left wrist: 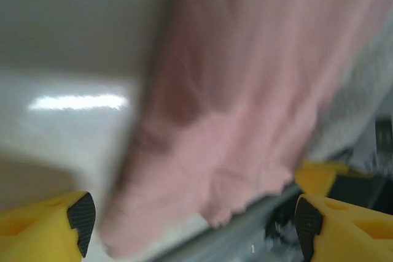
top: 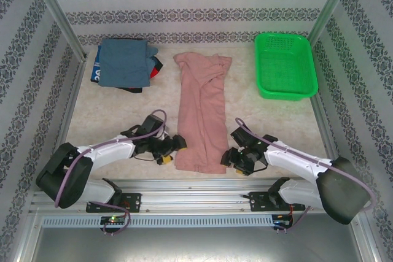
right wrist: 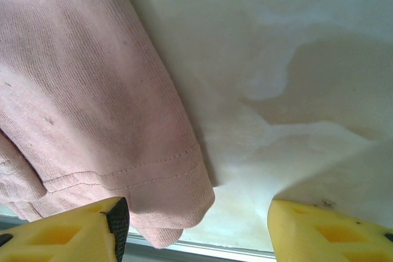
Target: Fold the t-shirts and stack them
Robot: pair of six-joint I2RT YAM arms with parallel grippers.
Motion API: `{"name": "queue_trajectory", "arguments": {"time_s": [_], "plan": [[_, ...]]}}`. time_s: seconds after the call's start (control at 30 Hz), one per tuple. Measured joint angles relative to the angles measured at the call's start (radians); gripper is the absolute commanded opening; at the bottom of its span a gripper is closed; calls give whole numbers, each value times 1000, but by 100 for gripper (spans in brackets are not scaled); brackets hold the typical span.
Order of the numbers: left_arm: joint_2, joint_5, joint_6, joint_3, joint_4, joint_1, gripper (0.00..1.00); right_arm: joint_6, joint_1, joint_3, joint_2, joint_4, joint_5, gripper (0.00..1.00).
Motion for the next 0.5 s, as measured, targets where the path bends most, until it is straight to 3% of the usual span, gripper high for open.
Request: {"name": "queue_trajectory", "arguments": {"time_s": [0.17, 0.5], "plan": [[-1, 45, -11, 12, -59, -47, 81, -40, -27, 6, 12, -7, -34, 62], [9, -4, -21, 23, -141, -56, 75, -76, -42, 27, 47, -22, -55, 61]]}}
